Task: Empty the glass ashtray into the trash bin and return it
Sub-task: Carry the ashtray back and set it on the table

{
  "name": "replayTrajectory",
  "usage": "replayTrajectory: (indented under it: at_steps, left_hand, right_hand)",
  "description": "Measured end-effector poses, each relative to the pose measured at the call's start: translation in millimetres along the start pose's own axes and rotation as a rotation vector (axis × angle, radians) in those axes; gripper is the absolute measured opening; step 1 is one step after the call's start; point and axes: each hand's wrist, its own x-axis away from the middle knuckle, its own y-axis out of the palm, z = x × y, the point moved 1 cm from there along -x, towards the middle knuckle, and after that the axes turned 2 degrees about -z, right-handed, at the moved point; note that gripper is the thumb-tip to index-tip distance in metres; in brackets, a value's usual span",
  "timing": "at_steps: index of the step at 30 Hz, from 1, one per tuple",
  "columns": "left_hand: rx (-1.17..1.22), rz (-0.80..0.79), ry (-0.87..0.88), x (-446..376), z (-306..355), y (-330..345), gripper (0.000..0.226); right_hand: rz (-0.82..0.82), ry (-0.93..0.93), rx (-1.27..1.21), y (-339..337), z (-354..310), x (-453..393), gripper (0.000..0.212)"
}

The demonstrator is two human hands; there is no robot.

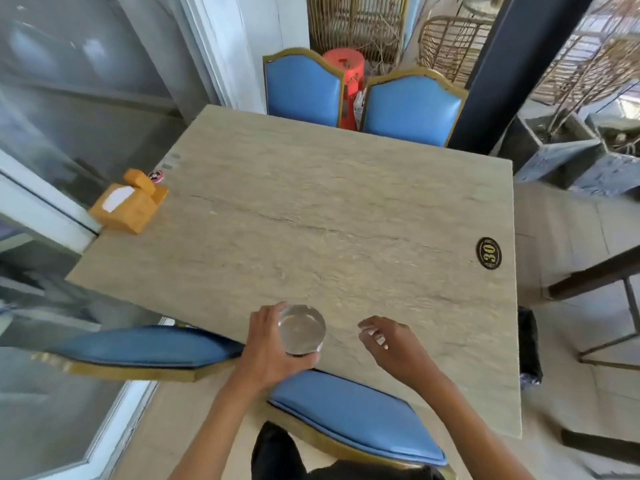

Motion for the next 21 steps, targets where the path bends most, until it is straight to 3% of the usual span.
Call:
replayTrajectory:
  at_steps: [9,15,21]
  left_hand:
    - [-0.316,-0.329,0.115,-166,-72,-15,0.11]
    - [-0.353,-0.357,0.12,-239,-113,-21,0.108]
    - [-0.323,-0.34,0.127,-289,-131,-17,0.11]
  right_hand:
    - [0.095,0.175,0.034,40,-53,-112,0.031]
    - [0.151,0.357,0.064,80,-63,-177,0.044]
    - [0.061,0.469,0.142,104,-52,-230,0.062]
